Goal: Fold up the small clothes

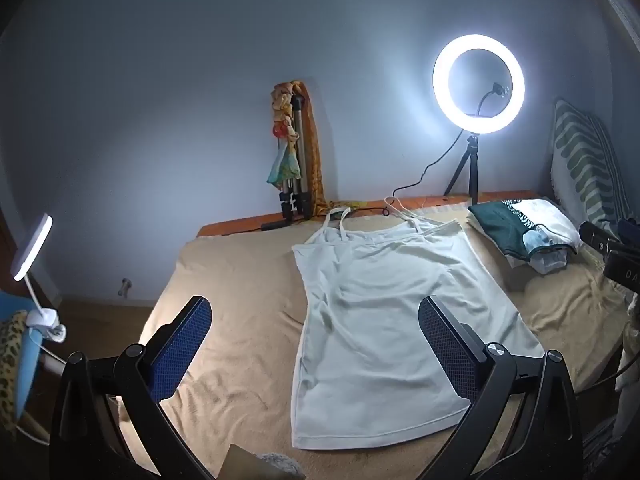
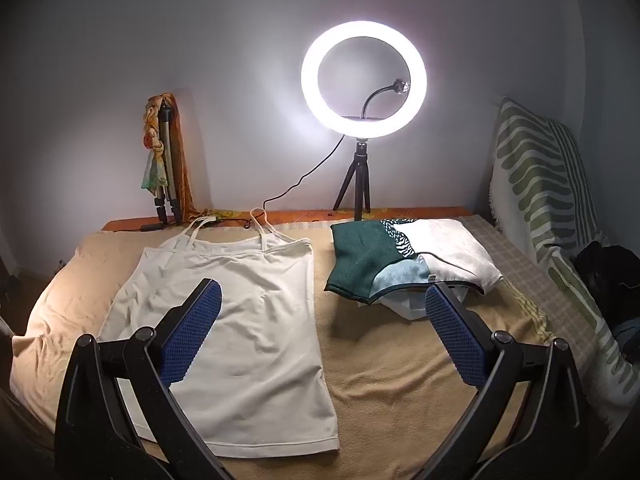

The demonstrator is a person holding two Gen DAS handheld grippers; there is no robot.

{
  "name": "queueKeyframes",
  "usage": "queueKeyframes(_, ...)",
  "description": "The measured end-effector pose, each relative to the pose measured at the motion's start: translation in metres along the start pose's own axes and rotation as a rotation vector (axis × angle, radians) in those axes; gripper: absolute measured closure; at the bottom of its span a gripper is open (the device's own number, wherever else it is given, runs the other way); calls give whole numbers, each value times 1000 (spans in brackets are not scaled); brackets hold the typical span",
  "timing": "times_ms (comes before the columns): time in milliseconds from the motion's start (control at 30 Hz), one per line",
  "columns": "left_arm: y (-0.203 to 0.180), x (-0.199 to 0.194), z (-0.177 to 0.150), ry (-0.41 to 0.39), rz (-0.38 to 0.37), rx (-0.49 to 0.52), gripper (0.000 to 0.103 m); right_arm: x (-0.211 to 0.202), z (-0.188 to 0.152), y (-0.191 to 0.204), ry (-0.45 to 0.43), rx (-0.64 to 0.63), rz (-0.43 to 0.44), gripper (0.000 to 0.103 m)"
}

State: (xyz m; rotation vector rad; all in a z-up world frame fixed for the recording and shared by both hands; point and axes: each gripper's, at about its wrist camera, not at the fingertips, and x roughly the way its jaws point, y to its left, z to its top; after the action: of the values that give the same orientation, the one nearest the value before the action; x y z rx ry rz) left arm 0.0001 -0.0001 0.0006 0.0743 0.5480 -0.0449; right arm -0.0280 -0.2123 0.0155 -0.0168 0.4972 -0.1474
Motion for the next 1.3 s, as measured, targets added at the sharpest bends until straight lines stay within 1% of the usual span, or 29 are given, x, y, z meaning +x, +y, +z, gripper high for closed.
queueKeyframes(67,0,-1,0,-2,-9,2,0,0,0,0,2,-1,-1,0)
queueKeyframes(100,5,-1,-5,-3,-14,-3,0,0,0,-1,2,-2,-2,0)
queueKeyframes(200,-1,1,-9,2,14,14,0,1,1,-1,1,-3,1,0)
queueKeyframes(267,4,6,-9,21,3,-4,0,0,1,-2,-5,1,-6,0)
queueKeyframes(400,7,9,-11,19,14,-16,0,-1,-1,3,-4,2,-6,0)
queueKeyframes(467,8,10,-13,23,15,-23,0,-1,1,0,-7,-3,-11,0)
queueKeyframes(633,6,8,-11,24,25,-34,0,-1,0,-2,-9,-5,-15,0)
queueKeyframes(1300,12,7,-5,25,22,-44,0,1,-5,1,-7,-9,-14,0)
